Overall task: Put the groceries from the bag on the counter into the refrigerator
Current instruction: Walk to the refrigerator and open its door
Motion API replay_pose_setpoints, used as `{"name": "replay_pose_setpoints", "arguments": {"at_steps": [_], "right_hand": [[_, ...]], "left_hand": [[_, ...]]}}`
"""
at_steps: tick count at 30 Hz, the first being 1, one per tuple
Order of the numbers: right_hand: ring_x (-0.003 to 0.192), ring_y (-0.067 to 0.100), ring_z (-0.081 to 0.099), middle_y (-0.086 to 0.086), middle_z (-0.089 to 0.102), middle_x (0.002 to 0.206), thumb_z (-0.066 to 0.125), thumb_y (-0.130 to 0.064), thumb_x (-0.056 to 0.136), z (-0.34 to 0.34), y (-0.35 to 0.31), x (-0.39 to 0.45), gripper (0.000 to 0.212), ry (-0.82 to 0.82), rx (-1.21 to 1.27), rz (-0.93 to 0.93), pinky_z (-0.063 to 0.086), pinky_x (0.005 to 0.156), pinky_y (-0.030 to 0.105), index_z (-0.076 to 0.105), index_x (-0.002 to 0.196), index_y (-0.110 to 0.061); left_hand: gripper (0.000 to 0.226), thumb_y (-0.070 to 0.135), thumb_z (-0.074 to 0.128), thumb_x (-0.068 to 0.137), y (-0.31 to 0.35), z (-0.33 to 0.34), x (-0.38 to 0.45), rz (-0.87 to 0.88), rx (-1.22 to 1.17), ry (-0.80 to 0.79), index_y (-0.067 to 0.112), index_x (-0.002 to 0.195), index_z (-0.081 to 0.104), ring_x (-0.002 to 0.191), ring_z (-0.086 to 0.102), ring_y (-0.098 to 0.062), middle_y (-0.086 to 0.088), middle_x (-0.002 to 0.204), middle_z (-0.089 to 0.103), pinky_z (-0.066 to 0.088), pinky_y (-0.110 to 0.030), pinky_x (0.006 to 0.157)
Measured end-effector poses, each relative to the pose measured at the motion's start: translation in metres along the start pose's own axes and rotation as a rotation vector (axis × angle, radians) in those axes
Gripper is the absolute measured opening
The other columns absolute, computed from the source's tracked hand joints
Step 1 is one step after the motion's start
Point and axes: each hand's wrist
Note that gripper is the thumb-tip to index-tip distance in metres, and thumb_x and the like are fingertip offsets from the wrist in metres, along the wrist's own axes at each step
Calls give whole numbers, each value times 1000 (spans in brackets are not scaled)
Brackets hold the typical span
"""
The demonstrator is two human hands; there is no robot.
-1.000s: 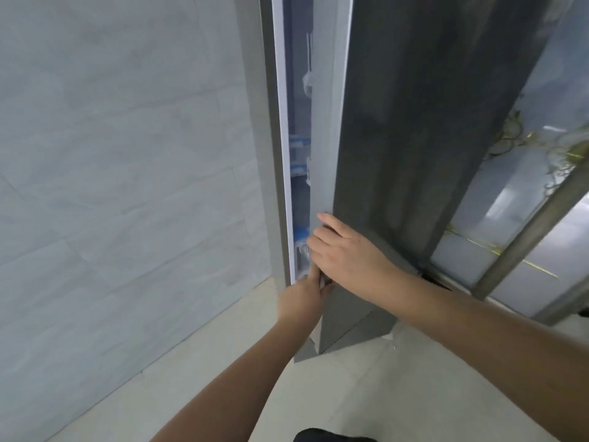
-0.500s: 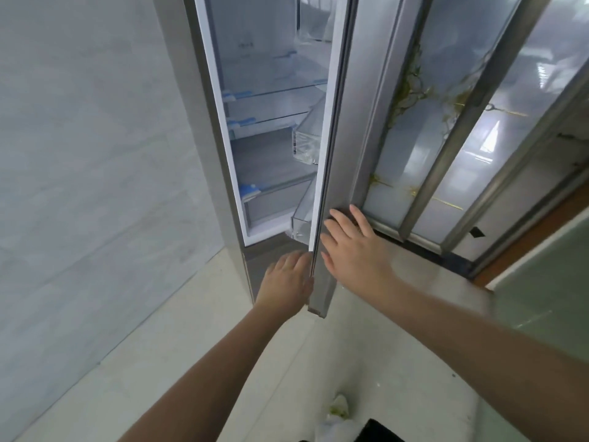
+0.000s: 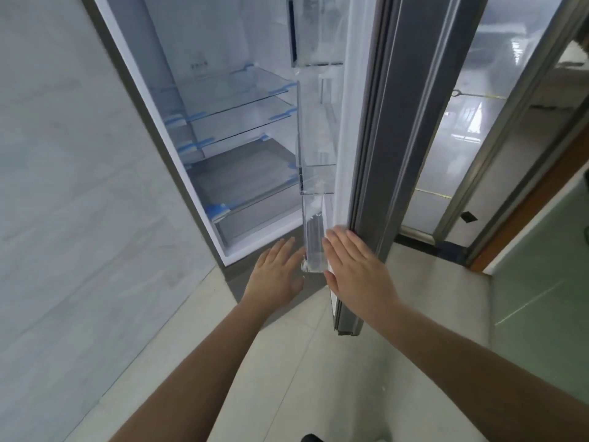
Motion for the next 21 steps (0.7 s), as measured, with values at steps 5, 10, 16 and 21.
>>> {"name": "replay_pose_setpoints", "arguments": {"at_steps": [5,10,16,21], "right_hand": [[143,30,28,14,40,150,43,-37,96,20,32,-22,55,75,143,131,12,119,42,41,143,-7],[139,29,36,8,45,147,54,-32,92,37,63,-37,58,227,325,268,21,117,47,39,145,-15],[136,28,39,8,49,143,56,-31,91,61,100,-32,56,240,379,319,24,116,46,43,142,-12],[132,28,44,9,51,140,51,-35,93,83,122,-27,55,169,428,370,28,115,44,41,142,-12]], "left_hand": [[68,46,45,96,34,5,47,78,19,-11,30,154,14,151,2,-24,-2,164,6,9,-46,122],[59,35,52,94,65,23,75,143,20,-30,34,149,31,150,5,-29,-9,163,9,10,-45,119],[58,29,53,95,96,29,111,250,-15,-40,38,147,30,150,7,-29,-9,162,12,17,-47,119],[63,31,49,96,109,33,131,253,-37,-58,35,152,21,151,1,-24,-4,164,6,10,-43,120]]}}
Point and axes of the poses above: each hand's wrist, its own x-axis towards the middle knuckle, its own z-axis out of the palm, y = z × x
